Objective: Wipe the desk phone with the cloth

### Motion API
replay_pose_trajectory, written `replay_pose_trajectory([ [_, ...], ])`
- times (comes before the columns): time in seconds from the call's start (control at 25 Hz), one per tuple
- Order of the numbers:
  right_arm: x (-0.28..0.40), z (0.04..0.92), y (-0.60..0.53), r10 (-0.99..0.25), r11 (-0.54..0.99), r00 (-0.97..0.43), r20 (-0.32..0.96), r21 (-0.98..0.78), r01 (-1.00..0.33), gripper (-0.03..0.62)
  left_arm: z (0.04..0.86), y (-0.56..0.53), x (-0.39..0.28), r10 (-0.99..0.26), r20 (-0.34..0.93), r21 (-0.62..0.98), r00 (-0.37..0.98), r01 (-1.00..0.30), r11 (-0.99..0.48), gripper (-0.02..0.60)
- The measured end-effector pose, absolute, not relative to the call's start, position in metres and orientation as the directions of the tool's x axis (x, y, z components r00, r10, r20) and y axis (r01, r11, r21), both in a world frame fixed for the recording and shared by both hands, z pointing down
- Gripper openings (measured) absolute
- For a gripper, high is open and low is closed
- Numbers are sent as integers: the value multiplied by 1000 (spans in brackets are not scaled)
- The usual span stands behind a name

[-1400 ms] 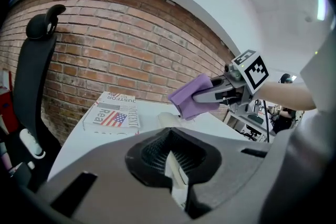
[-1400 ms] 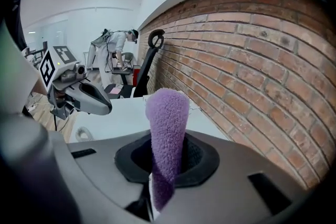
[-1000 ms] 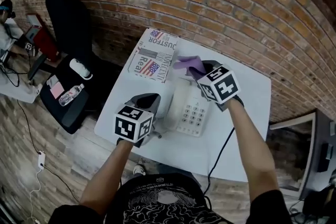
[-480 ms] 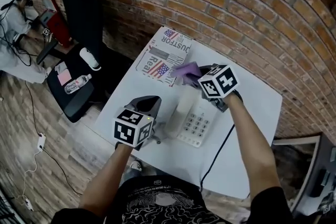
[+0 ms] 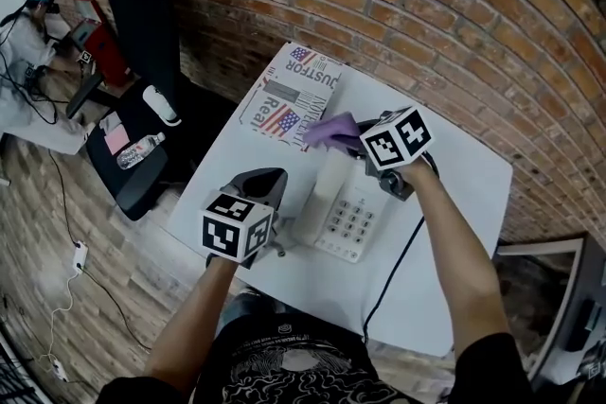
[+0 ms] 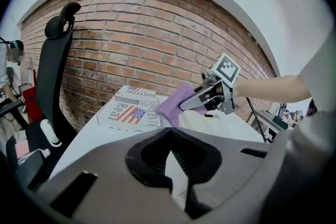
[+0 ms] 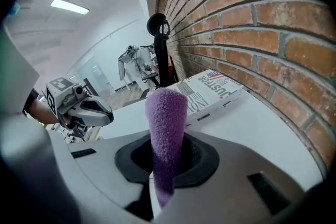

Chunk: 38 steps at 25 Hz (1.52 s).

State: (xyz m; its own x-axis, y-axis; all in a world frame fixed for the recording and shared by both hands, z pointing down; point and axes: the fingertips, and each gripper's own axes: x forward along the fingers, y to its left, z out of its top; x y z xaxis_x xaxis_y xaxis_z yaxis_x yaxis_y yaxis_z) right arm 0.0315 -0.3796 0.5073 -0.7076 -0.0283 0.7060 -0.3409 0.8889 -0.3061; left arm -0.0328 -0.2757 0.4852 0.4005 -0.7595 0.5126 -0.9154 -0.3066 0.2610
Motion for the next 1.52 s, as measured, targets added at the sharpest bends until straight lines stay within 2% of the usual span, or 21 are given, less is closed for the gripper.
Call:
replay_pose_trajectory([
  [1.52, 160, 506, -364, -153, 804, -667, 729, -301, -513, 44, 472, -296, 50, -701, 475, 250, 532, -846, -471, 6],
])
